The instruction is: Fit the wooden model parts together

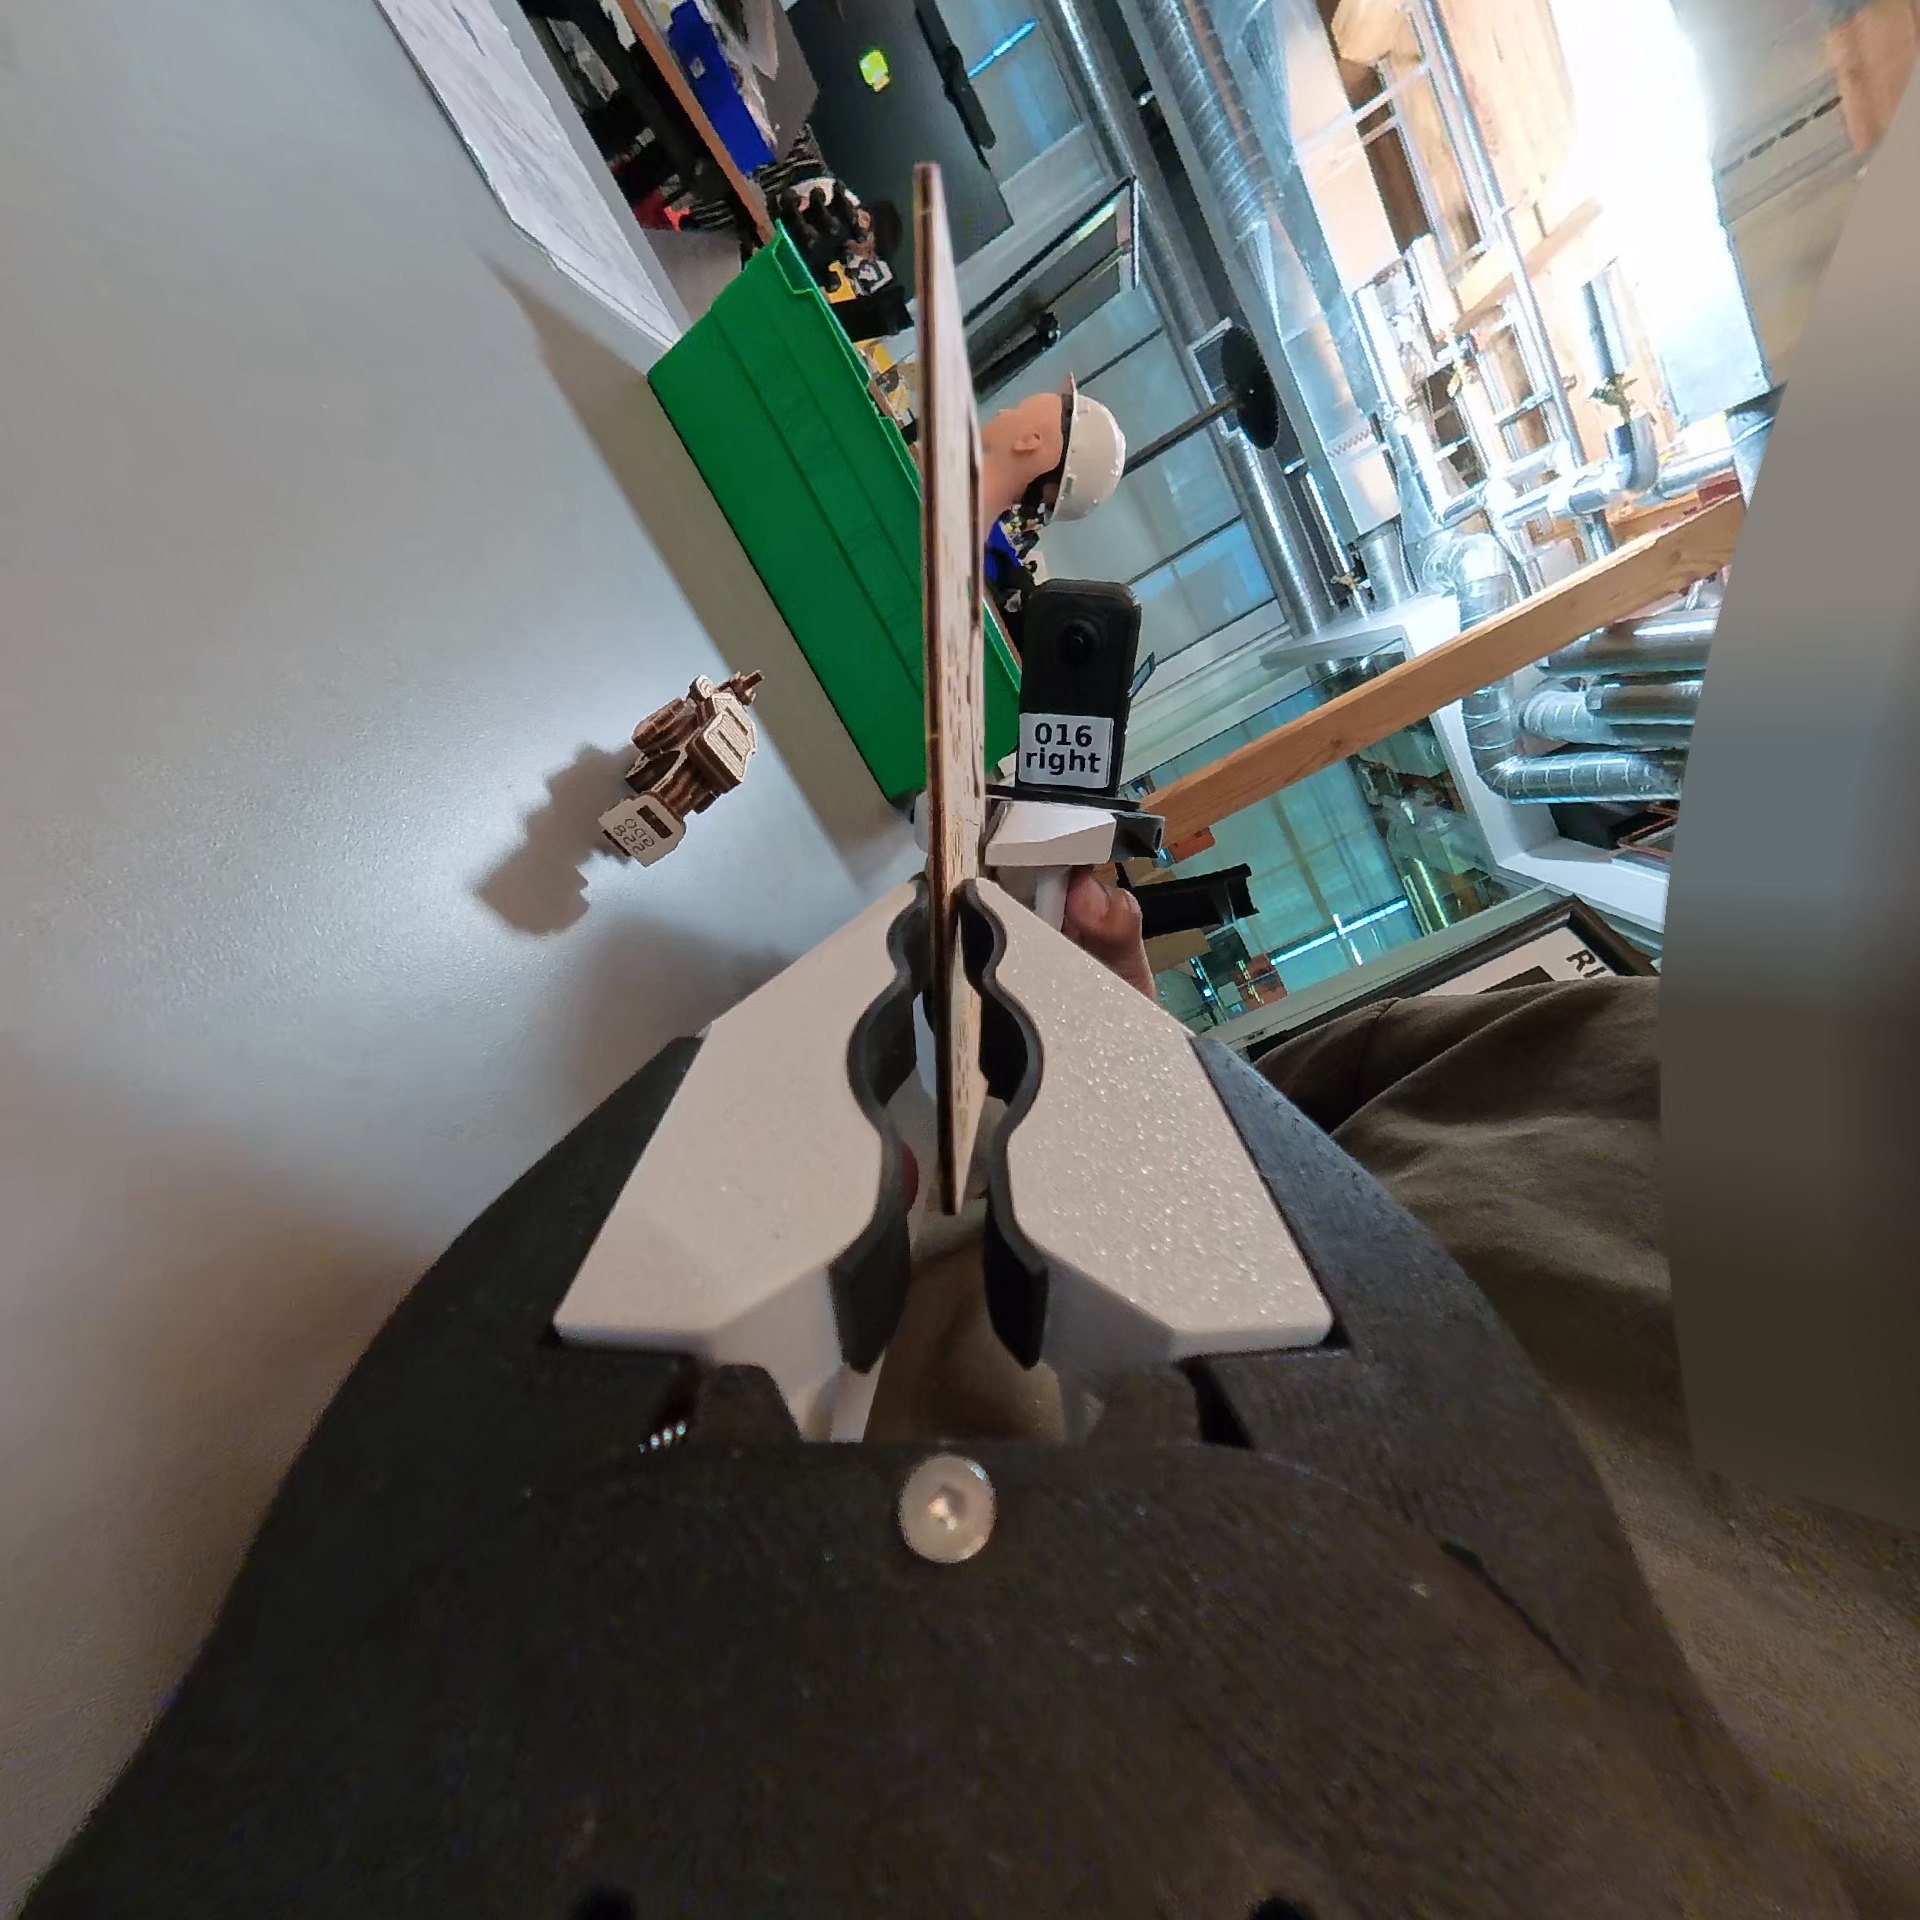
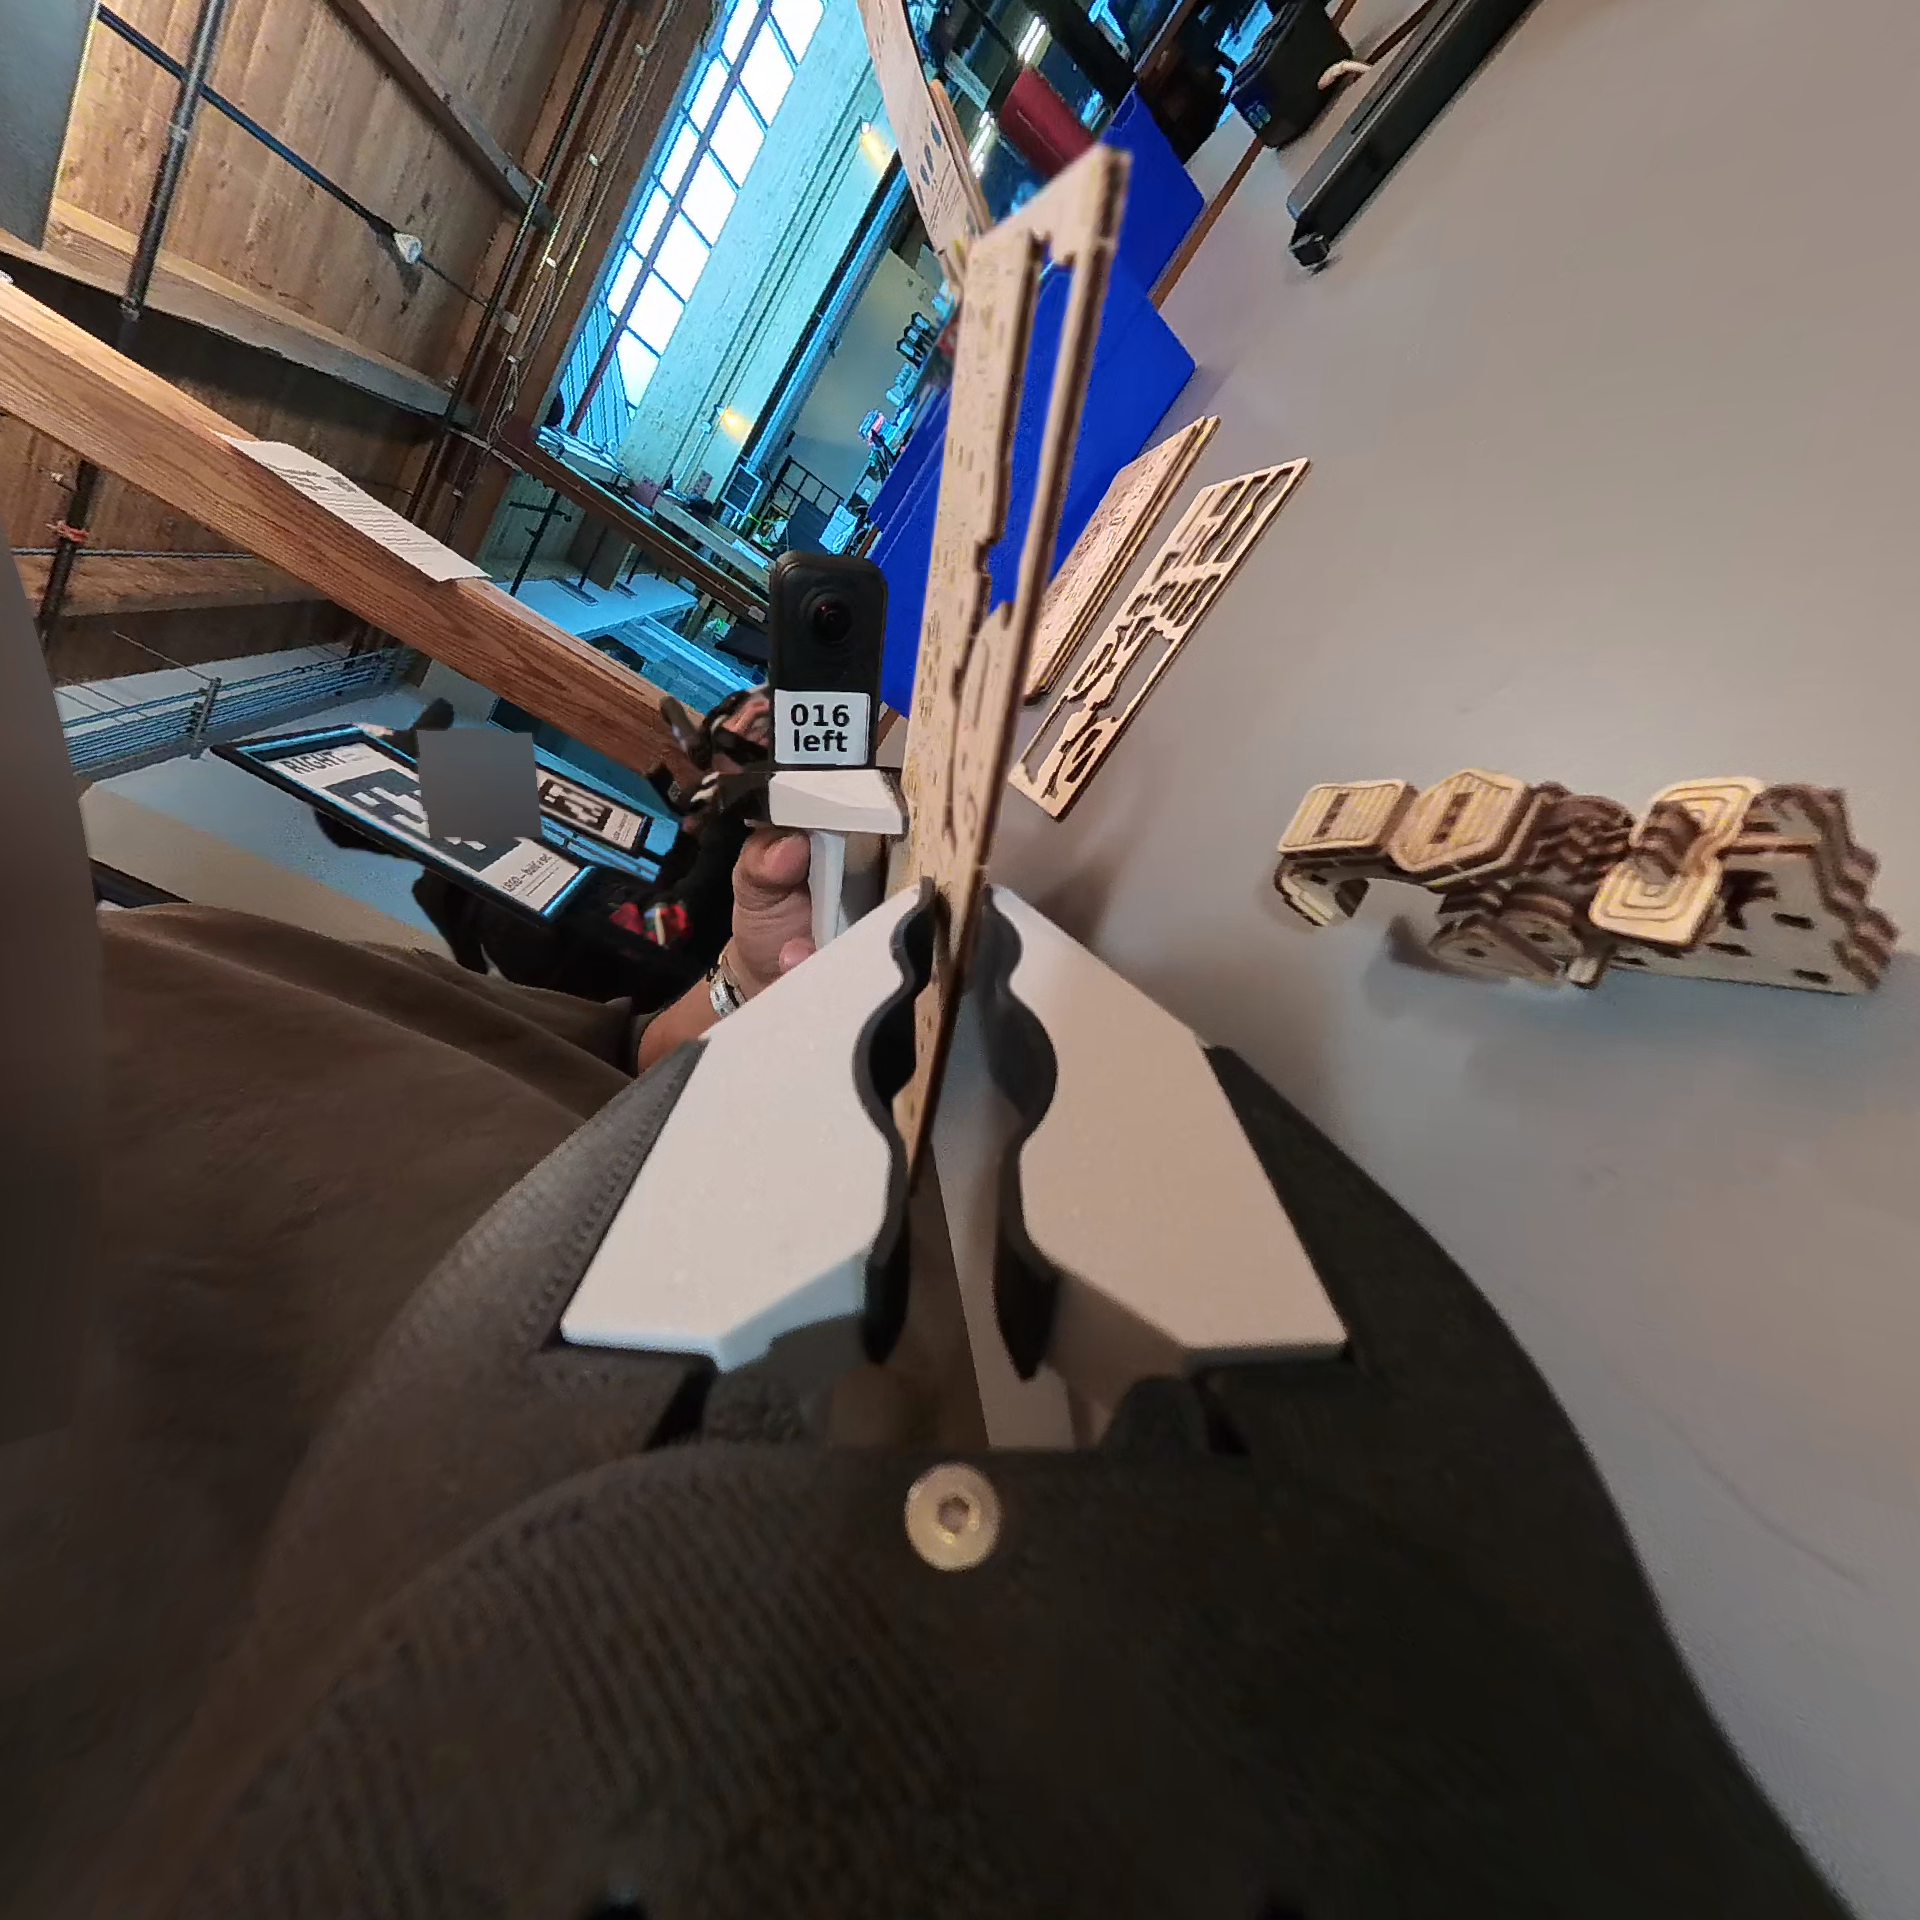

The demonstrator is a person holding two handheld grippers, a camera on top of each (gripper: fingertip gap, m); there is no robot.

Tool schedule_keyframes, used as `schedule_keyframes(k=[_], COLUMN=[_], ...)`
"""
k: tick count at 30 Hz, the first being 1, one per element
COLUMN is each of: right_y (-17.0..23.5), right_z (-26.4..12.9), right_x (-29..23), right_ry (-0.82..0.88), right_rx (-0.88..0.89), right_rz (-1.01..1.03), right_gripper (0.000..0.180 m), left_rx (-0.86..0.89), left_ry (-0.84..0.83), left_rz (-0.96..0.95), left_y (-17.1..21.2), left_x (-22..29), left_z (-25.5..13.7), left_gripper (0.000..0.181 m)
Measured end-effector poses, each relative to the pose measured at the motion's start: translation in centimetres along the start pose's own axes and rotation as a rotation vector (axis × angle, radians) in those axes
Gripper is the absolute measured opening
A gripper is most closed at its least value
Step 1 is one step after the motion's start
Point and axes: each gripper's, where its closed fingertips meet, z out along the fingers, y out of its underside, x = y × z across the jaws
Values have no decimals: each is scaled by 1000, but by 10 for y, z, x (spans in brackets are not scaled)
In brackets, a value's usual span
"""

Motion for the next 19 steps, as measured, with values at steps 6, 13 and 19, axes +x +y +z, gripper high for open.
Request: schedule_keyframes(k=[6, 13, 19], right_y=[-7, -9, -6], right_z=[-4, -5, -3], right_x=[4, 6, 2], right_ry=[25, 43, 17], right_rx=[40, 51, 32], right_rz=[5, -7, -7], right_gripper=[15, 16, 12], left_rx=[21, 71, 74], left_ry=[14, 42, 45], left_rz=[-37, -74, -79], left_y=[-3, -13, -13], left_x=[0, 1, 1], left_z=[-2, -7, -7], left_gripper=[0, 0, 0])
